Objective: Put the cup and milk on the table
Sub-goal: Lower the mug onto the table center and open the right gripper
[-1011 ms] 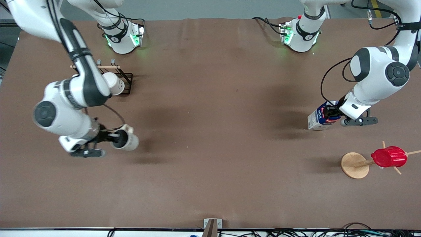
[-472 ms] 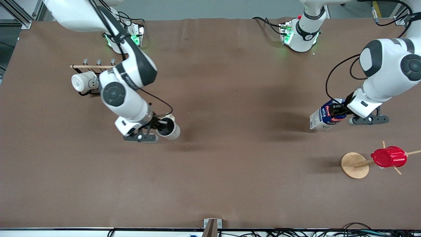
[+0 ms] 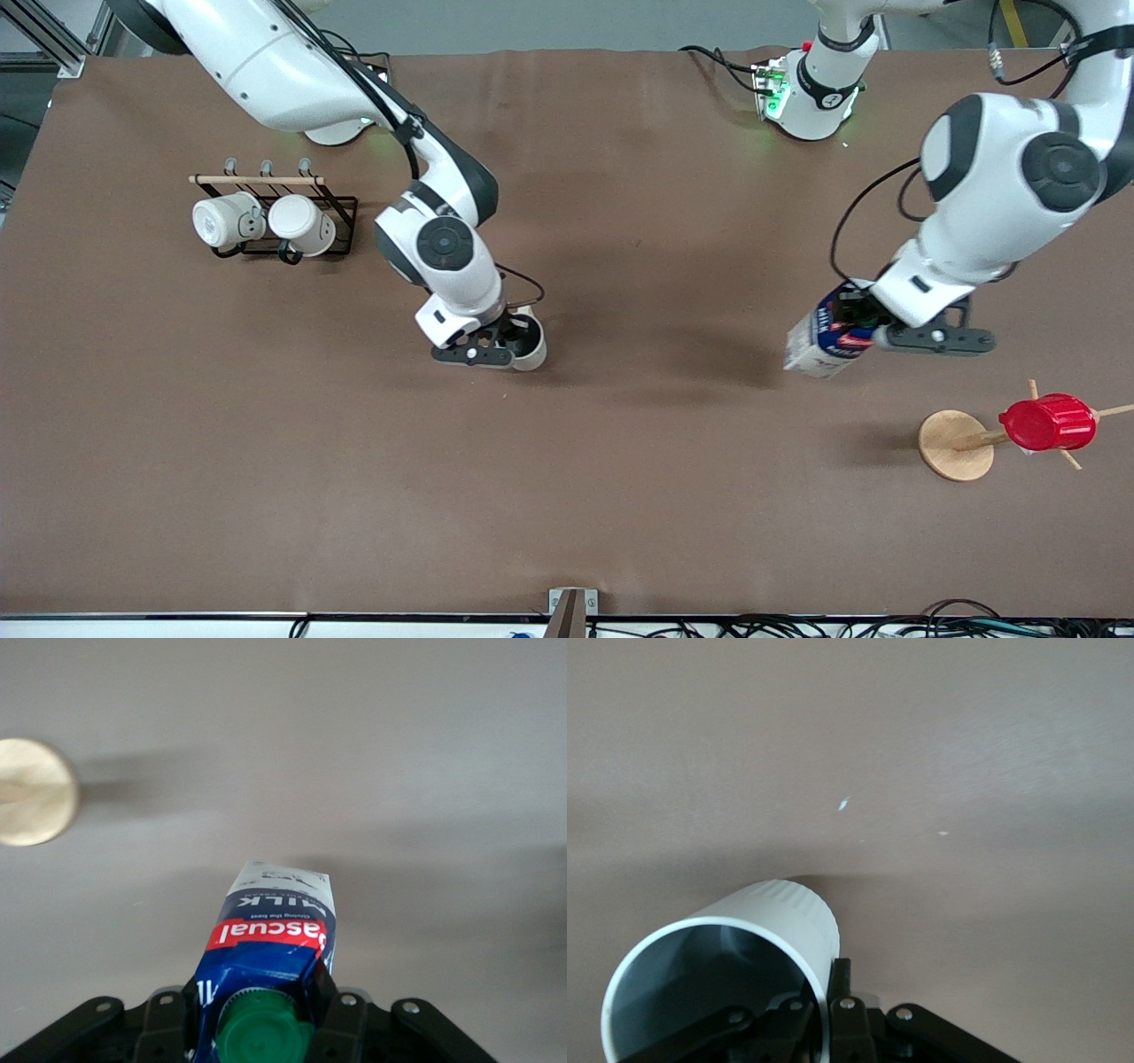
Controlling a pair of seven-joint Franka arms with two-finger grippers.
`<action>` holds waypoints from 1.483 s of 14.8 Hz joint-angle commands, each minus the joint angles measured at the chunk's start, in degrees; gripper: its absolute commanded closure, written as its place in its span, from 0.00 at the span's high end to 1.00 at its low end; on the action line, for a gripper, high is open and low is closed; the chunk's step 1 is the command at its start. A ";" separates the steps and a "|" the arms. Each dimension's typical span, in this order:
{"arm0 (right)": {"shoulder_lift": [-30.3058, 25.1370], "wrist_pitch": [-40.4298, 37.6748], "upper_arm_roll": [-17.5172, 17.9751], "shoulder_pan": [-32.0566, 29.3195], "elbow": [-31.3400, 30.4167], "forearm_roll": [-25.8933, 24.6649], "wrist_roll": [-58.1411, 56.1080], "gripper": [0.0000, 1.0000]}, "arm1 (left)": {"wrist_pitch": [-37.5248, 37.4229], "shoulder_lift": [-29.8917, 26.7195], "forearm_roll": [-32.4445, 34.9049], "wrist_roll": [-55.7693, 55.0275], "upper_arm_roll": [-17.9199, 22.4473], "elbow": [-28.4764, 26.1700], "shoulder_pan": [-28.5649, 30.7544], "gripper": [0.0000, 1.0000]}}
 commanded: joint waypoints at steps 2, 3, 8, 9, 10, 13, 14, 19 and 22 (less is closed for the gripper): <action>2.08 -0.66 1.70 0.33 2.81 -2.71 2.92 0.00 | -2.06 7.13 1.49 -8.35 0.01 7.79 -7.55 0.27; 2.17 -0.66 1.87 0.51 2.72 -2.79 2.92 0.01 | -2.06 8.71 1.49 -9.76 0.01 9.45 -9.31 0.27; 2.43 -0.66 1.96 0.86 2.72 -2.80 3.44 1.00 | -2.06 17.06 6.84 -22.58 0.01 16.83 -19.33 0.28; 2.26 -0.74 2.49 0.69 2.72 -2.71 3.44 1.00 | -2.06 18.56 7.03 -24.78 0.01 18.33 -20.83 0.28; 2.00 -1.27 3.53 -0.10 2.72 -2.62 3.44 1.00 | -2.06 19.53 6.94 -25.94 0.01 19.21 -21.80 0.27; -4.83 -10.01 5.56 -4.48 2.02 -2.44 3.27 1.00 | -2.06 20.94 6.85 -27.96 0.01 19.49 -23.74 0.27; -8.08 -14.41 5.65 -6.33 2.10 -2.44 2.92 1.00 | -1.98 22.08 6.94 -29.01 0.10 20.27 -24.18 0.27; -21.72 -23.93 3.74 -16.09 2.01 -0.70 -3.73 1.00 | -1.97 27.80 6.94 -32.10 0.54 26.87 -27.34 0.27; -29.27 -24.38 -10.04 -15.66 2.10 11.05 -16.10 1.00 | -1.54 27.98 6.77 -33.41 0.45 26.96 -28.31 0.27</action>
